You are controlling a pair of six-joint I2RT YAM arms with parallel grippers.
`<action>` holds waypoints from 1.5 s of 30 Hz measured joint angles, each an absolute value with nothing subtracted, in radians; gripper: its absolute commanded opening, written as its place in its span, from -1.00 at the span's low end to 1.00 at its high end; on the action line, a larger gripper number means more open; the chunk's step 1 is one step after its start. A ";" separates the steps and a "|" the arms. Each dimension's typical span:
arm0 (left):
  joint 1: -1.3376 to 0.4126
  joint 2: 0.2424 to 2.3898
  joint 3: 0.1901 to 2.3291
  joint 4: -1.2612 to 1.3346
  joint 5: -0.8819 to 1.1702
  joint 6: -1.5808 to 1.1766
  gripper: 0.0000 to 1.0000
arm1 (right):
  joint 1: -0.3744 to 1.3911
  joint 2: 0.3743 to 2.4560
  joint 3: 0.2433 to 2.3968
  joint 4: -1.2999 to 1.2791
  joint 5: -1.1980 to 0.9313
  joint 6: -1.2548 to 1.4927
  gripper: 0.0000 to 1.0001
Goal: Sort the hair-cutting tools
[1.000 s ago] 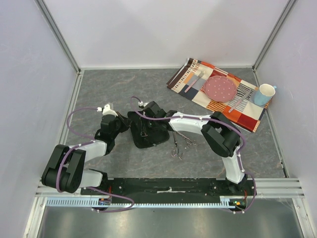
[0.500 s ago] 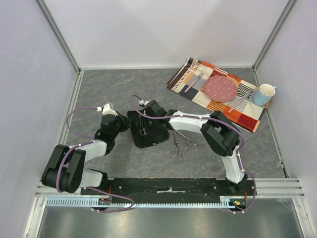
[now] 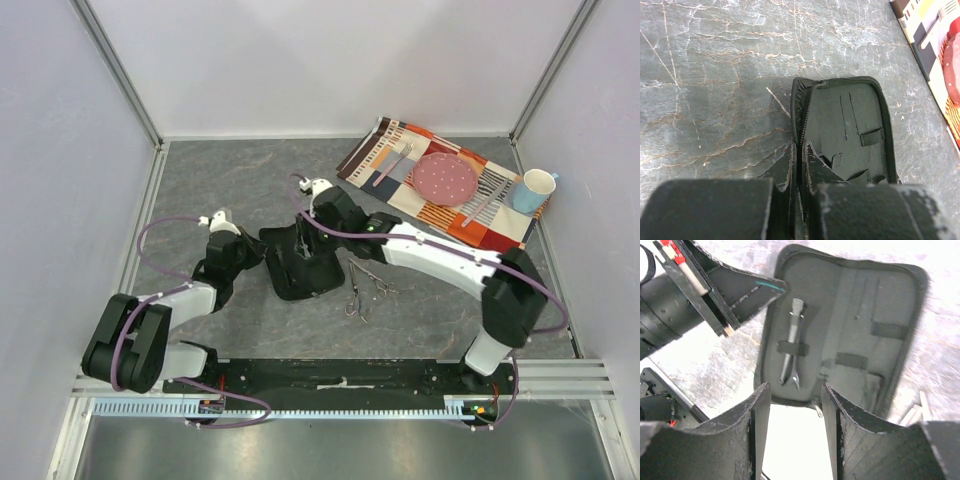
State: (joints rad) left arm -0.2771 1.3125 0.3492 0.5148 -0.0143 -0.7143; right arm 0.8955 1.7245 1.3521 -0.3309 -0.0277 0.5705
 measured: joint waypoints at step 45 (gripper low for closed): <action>-0.294 1.125 0.431 0.128 -0.103 -0.748 -0.95 | 0.931 1.694 0.937 -0.339 0.363 0.768 -0.48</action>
